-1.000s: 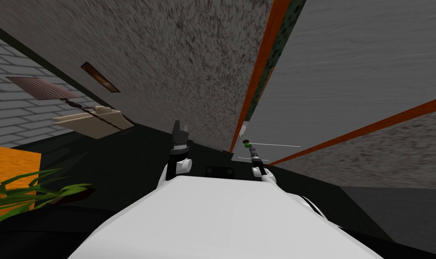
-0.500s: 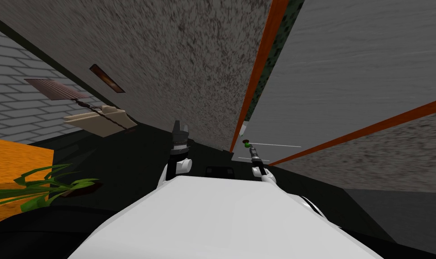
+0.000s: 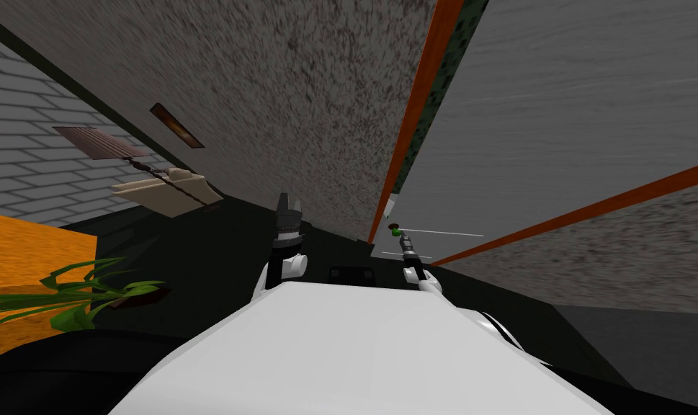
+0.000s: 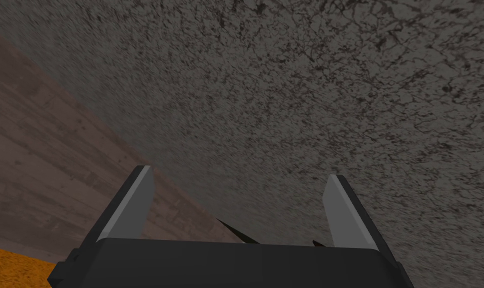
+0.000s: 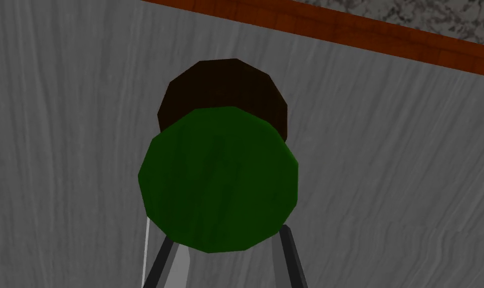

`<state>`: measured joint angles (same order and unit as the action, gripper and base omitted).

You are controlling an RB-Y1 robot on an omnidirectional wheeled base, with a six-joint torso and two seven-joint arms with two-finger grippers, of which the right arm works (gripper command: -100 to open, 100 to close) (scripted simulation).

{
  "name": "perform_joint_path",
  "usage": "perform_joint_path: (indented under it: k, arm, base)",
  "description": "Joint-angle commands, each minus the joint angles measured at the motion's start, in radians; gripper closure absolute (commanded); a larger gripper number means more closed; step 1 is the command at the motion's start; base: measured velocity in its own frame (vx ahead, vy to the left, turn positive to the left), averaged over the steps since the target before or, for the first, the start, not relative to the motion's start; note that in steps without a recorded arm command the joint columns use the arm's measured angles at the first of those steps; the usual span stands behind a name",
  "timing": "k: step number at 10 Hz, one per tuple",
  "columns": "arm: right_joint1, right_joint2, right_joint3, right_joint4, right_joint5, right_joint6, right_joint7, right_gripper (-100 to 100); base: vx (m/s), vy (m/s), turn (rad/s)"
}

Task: Pull the door open

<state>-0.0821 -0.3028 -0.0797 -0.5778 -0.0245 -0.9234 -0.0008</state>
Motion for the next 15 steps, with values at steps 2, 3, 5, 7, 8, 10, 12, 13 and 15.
perform_joint_path:
  k: [2, 3, 5, 7, 8, 10, 12, 13, 15]
  arm:
    - [-0.015, 0.020, 0.028, 0.017, -0.011, -0.008, -0.056, 100]
    - [-0.016, 0.018, 0.037, 0.018, -0.027, -0.007, -0.094, 100]
    - [-0.018, 0.017, 0.046, 0.019, -0.044, -0.006, -0.139, 100]
    - [-0.019, 0.015, 0.055, 0.020, -0.060, -0.005, -0.181, 100]
    - [-0.021, 0.014, 0.064, 0.021, -0.077, -0.004, -0.210, 100]
    - [-0.023, 0.012, 0.073, 0.022, -0.093, -0.002, -0.260, 100]
    - [-0.023, 0.012, 0.073, 0.022, -0.093, -0.002, -0.264, 100]
    - [-0.024, 0.010, 0.083, 0.023, -0.110, -0.001, -0.306, 100]
    - [-0.026, 0.009, 0.092, 0.025, -0.126, 0.000, -0.348, 100]
  base:
    - [-0.035, -0.018, 0.033]
    - [-0.030, -0.016, 0.041]
    - [-0.024, -0.010, 0.052]
    - [-0.046, -0.027, 0.040]
    - [-0.036, -0.017, 0.041]
    - [-0.026, -0.006, 0.034]
    - [-0.022, -0.012, 0.015]
    - [-0.023, -0.014, 0.043]
    - [-0.038, -0.023, 0.068]
